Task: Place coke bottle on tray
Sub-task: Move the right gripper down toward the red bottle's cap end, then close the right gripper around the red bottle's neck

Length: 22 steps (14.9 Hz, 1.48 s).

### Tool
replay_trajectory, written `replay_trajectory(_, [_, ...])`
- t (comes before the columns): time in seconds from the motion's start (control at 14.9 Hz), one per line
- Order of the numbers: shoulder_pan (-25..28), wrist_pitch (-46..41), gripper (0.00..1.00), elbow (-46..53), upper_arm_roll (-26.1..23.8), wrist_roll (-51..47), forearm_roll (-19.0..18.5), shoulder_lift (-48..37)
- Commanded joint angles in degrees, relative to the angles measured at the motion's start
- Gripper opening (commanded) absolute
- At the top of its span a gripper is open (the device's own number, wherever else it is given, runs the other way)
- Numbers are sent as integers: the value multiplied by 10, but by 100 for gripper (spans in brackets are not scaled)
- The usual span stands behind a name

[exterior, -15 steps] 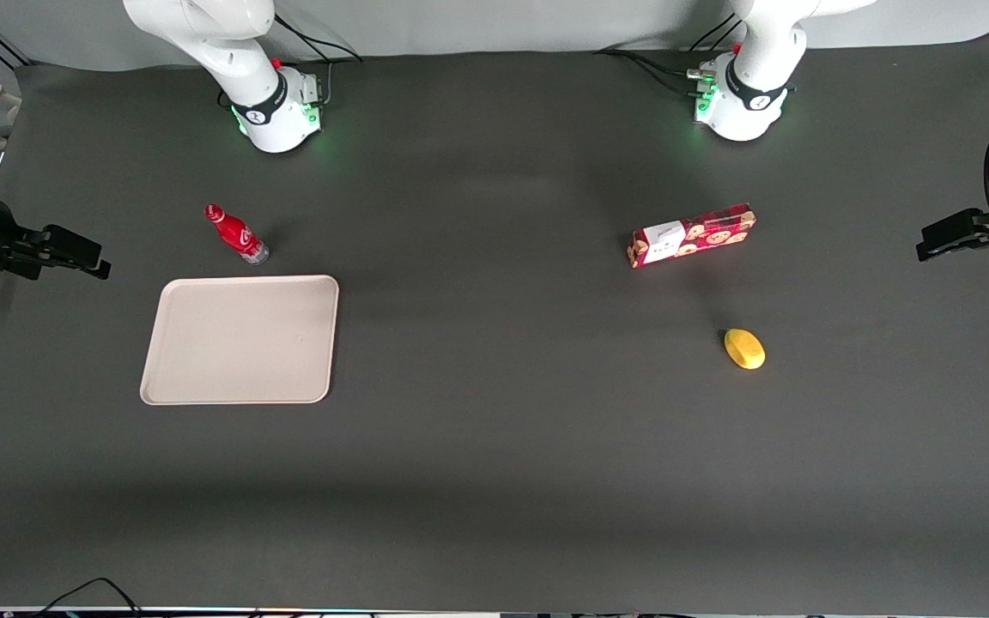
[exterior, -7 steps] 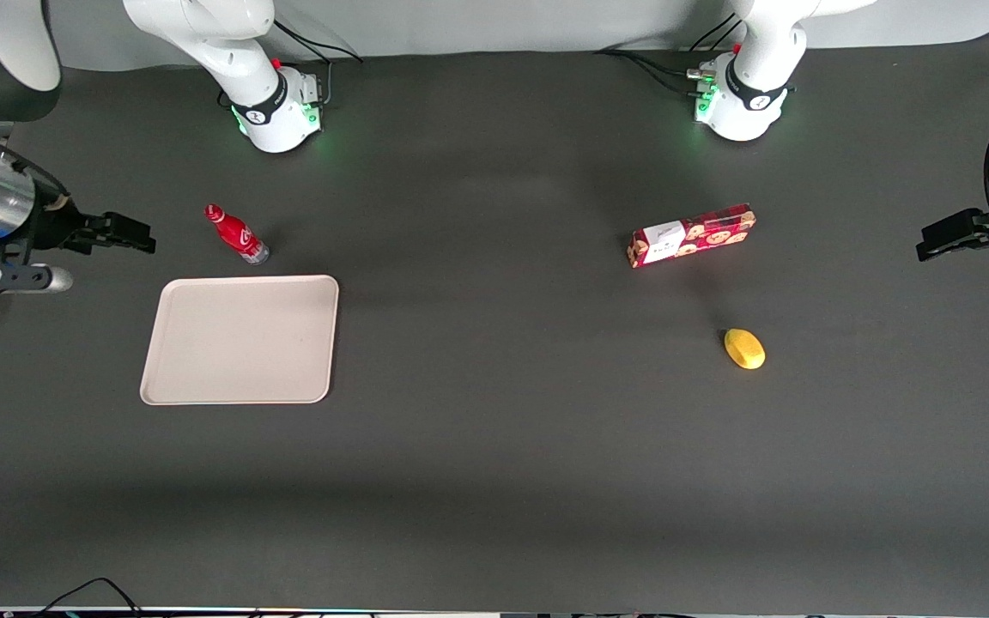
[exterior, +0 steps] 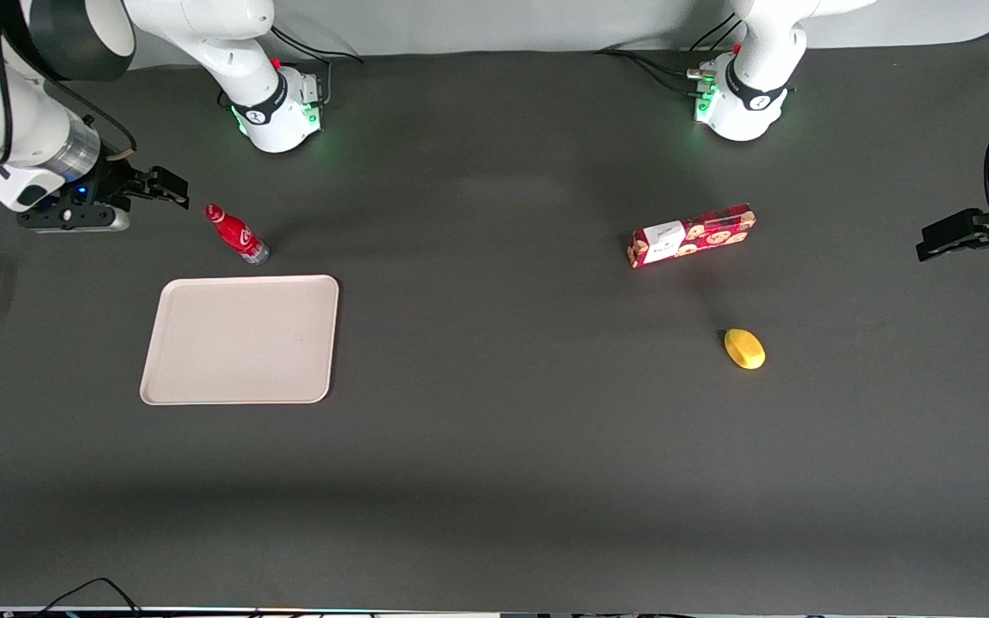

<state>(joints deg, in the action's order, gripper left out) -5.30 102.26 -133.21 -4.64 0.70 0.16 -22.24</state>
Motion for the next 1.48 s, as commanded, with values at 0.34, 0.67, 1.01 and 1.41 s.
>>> replay_trajectory(0.34, [-11, 186, 100, -214, 1, 17, -6, -42])
replay_trajectory(0.67, [-15, 281, 100, -288, -5, 16, -6, -30])
replay_trajectory(1.01, [-19, 297, 99, -293, -21, 15, -6, -18])
replay_trajectory(1.41, [-23, 301, 60, -293, -23, 14, -7, -11])
